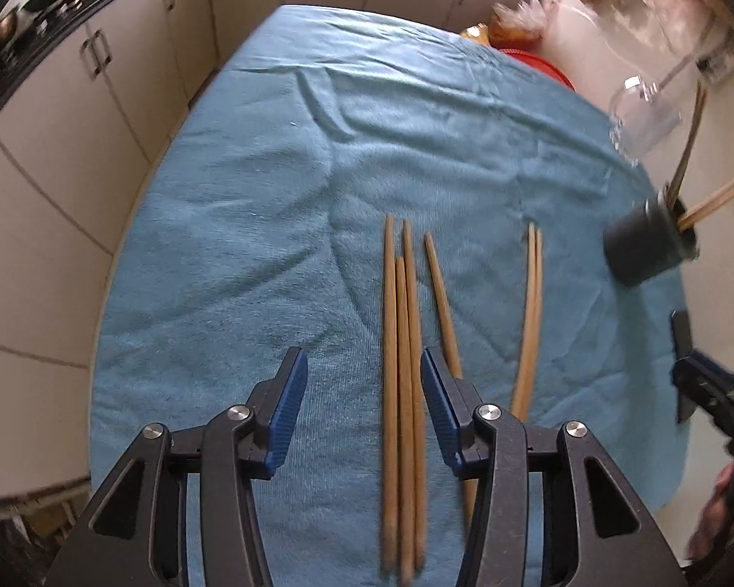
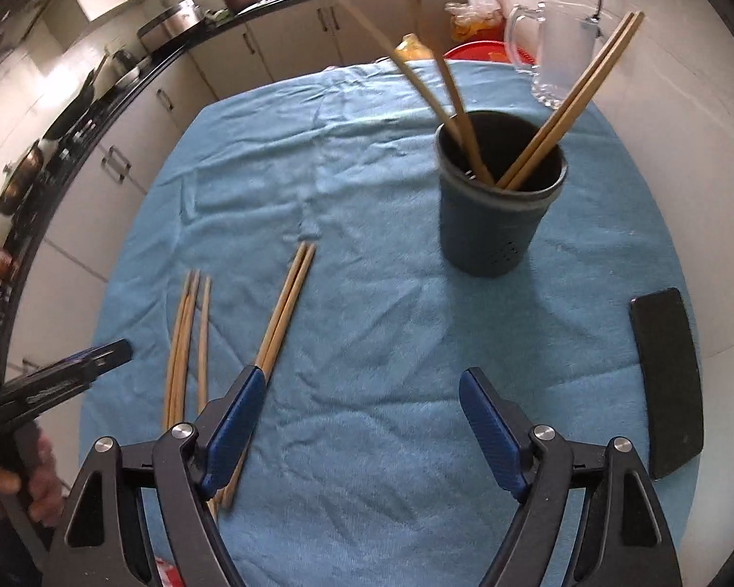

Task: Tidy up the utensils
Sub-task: 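Close the left tool on another chopstick while the right tool moves toward the chopsticks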

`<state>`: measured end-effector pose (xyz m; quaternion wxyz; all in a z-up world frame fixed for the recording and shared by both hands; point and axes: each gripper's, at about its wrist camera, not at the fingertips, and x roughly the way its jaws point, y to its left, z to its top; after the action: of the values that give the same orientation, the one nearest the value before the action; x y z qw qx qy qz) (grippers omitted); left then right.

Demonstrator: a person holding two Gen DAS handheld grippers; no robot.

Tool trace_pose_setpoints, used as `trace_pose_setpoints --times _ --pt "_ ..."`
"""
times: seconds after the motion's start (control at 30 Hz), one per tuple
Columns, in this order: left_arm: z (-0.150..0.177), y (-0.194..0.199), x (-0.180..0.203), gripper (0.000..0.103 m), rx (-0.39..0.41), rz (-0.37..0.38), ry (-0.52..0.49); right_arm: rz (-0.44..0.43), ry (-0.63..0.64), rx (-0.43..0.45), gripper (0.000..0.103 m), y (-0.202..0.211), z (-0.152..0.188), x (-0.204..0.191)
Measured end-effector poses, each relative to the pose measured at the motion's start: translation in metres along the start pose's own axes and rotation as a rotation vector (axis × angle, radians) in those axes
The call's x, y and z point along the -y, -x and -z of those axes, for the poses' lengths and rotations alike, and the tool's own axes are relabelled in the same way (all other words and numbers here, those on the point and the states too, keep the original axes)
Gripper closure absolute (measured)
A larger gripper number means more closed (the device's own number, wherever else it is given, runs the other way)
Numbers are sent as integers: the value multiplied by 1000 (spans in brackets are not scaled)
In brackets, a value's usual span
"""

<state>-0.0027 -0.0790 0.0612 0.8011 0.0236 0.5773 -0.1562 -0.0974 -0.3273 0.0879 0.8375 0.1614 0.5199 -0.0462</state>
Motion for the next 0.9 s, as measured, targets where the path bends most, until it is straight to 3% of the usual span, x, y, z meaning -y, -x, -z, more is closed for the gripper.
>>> trace_pose_setpoints --times 0.03,0.1,0.4,0.57,0.67,0.9 --pt "1 -4 2 57 -2 -2 -16 -24 -1 -6 18 0 2 1" --pt "1 -10 6 68 -13 10 -55 -38 -6 -11 18 0 4 3" --pt "-10 -44 13 87 -68 10 -90 -31 -30 -2 18 4 7 15" --pt "-20 -48 12 87 -48 5 -84 -38 -27 -6 18 5 8 17" --pt "-23 -51 9 94 -54 -20 -72 -48 -30 -12 18 3 7 16" --pt "-6 -41 -15 96 -55 -56 -22 -100 -36 -35 21 -9 0 6"
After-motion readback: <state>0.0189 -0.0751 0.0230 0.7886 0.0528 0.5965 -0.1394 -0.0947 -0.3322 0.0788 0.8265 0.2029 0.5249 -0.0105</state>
